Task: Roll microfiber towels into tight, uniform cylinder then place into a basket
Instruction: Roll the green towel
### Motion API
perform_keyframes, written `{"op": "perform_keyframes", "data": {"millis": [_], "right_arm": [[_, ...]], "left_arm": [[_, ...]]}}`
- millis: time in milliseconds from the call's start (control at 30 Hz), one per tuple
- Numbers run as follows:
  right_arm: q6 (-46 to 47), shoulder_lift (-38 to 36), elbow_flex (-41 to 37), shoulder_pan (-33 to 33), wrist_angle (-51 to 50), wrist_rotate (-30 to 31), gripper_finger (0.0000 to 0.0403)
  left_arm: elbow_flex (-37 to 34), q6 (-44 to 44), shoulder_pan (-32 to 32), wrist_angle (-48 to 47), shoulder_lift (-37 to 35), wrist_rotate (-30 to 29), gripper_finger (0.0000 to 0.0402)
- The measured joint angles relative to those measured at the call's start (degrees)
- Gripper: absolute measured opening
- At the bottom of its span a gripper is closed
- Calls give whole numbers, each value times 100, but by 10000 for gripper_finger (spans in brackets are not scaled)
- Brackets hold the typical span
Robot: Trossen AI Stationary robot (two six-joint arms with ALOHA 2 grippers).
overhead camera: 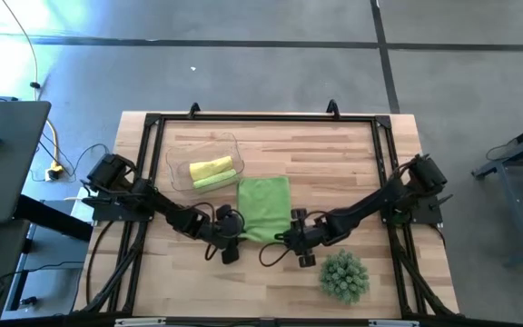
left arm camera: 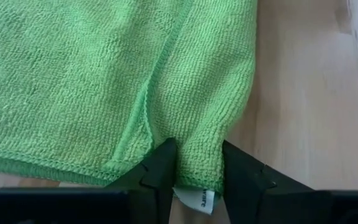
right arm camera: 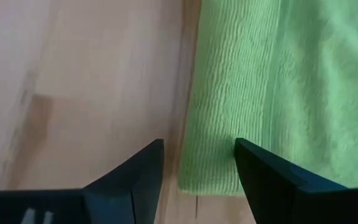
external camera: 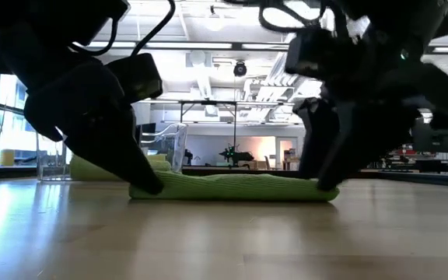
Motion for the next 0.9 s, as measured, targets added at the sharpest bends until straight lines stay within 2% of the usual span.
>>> {"op": "perform_keyframes", "data": {"millis": [100,233,333,500,633,900], "right_arm": [[117,112,0,0,-23,0,190],[830,117,3,-59,-232,11,179],[1126,115,15,-117,-354,-36,145],[1413,105,13,-267,-383,-350,67],[1368,72,15,-479,-358,-970,11],[1270,52,-2,-1153,-205,-2742,6]], "left_arm": [[9,-81,0,7,0,46,95],[16,-347,-1,7,-6,171,85],[16,-552,-47,13,-9,178,75],[18,-960,-145,24,-11,174,60],[17,-1212,-195,21,-29,132,47],[18,-1372,-251,-1,-133,132,34]]}}
